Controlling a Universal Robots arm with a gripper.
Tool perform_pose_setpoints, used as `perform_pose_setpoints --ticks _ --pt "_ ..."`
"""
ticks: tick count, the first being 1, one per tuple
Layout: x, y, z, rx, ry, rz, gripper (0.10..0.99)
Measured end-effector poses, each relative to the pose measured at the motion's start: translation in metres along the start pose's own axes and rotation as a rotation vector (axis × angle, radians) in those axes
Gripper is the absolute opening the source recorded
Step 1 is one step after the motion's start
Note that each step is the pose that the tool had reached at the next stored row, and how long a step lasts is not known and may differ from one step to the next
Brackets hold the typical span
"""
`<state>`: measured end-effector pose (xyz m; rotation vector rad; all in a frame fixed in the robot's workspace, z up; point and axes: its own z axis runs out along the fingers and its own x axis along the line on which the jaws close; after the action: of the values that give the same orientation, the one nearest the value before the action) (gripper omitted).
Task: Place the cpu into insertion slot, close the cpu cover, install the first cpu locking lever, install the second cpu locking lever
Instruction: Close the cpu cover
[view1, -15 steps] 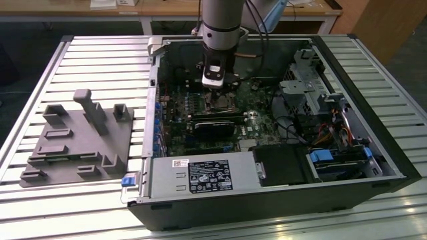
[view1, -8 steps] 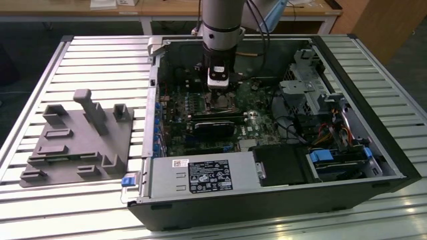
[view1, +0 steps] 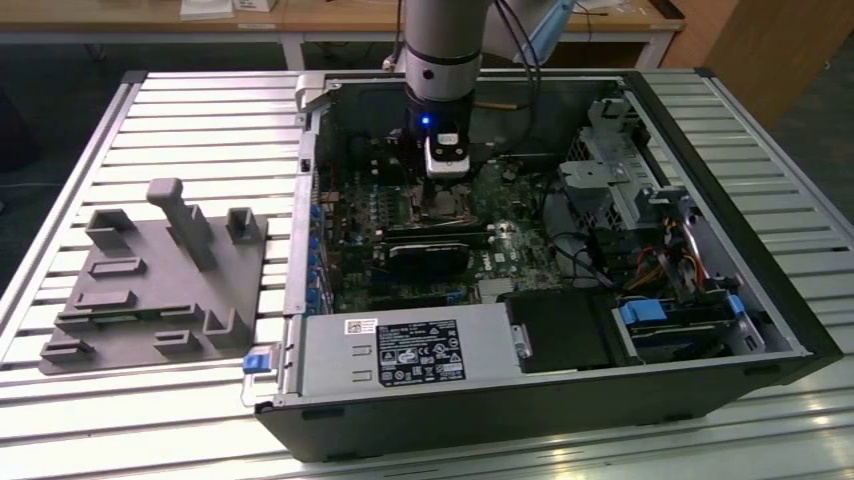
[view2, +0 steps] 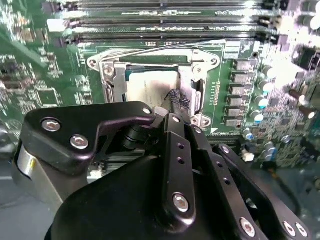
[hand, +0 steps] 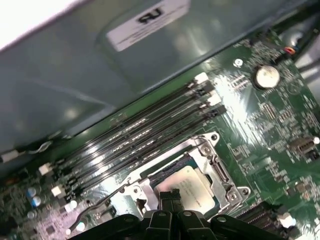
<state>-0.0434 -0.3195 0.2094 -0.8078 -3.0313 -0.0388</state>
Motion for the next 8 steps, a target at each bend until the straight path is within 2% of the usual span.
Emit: perform_pose_setpoints --ticks 8 --pt "0.0 0.0 0.0004 0.002 0.0033 -0.145 0.106"
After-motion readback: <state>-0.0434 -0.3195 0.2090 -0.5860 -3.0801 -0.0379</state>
